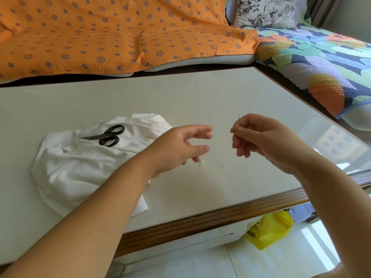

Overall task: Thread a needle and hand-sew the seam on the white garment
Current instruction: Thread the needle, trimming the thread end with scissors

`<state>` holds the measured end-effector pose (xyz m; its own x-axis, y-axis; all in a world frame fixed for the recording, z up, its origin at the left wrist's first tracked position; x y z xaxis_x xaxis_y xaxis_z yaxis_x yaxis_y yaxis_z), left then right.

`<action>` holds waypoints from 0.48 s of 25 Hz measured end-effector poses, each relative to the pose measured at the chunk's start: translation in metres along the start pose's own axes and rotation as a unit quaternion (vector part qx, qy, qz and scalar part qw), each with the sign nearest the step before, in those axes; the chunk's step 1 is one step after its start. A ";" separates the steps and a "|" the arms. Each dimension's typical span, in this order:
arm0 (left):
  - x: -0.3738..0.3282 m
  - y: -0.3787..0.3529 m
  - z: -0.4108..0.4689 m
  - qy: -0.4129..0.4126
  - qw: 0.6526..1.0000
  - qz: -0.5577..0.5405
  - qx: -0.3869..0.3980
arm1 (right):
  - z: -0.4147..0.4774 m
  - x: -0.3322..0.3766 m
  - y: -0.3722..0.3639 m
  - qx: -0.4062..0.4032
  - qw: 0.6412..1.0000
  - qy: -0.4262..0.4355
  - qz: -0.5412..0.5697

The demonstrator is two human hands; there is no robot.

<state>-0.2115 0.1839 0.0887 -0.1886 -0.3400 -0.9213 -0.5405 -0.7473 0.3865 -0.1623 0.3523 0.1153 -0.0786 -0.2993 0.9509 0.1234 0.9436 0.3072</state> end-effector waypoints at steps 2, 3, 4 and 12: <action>-0.007 -0.024 0.005 -0.009 0.999 -0.018 0.026 | -0.003 0.005 -0.012 0.035 0.999 0.012 0.017; -0.006 -0.029 0.008 -0.006 0.999 -0.018 0.029 | -0.003 0.007 -0.015 0.042 0.999 0.017 0.025; -0.004 -0.030 0.009 0.000 0.999 -0.013 0.030 | -0.003 0.008 -0.016 0.042 0.998 0.020 0.030; 0.019 0.012 0.002 0.062 0.998 -0.016 0.010 | 0.009 -0.006 0.018 -0.069 0.997 0.001 -0.047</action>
<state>-0.2231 0.1691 0.0759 -0.0681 -0.3850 -0.9204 -0.5616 -0.7477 0.3543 -0.1680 0.3723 0.1150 -0.0950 -0.3851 0.9180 0.2497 0.8834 0.3965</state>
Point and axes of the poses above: each hand's wrist, its own z-axis towards the middle knuckle, its own y-axis out of the back of the hand, x = y × z, the point moved 8 cm from there along z, towards the middle knuckle, and after that the axes turned 3 degrees about -x, right-handed, at the moved point
